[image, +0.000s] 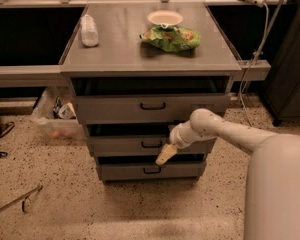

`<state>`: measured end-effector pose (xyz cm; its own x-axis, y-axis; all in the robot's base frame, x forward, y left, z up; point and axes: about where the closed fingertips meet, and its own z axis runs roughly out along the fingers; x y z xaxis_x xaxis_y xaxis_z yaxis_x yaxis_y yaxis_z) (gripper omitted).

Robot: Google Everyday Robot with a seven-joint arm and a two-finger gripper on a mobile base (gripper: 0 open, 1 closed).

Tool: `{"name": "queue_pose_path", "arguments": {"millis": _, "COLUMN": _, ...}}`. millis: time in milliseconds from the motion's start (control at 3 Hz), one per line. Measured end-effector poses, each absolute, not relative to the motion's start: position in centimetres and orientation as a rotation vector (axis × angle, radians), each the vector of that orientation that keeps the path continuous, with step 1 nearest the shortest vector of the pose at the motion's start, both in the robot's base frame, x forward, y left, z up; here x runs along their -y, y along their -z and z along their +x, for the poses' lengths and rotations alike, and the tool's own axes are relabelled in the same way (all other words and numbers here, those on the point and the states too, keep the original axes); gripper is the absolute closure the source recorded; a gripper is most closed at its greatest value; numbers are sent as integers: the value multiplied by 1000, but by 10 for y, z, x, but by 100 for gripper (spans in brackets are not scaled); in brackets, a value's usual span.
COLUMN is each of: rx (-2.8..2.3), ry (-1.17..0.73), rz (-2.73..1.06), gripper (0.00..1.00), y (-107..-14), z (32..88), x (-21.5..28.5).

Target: Open middle drawer

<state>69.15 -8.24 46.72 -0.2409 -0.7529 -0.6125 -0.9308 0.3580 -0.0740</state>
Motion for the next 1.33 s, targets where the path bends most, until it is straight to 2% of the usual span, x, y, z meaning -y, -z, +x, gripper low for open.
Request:
{"name": "queue_pose_path", "arguments": {"millis": 667, "rx": -2077, "ry": -458, "rz": -1549, "gripper": 0, "y": -448, "z": 691, "x": 69}}
{"name": "queue_pose_path", "arguments": {"millis": 1333, "rx": -2068, "ry": -602, "rz": -1516, "gripper": 0, "y": -427, "z": 694, "x": 60}}
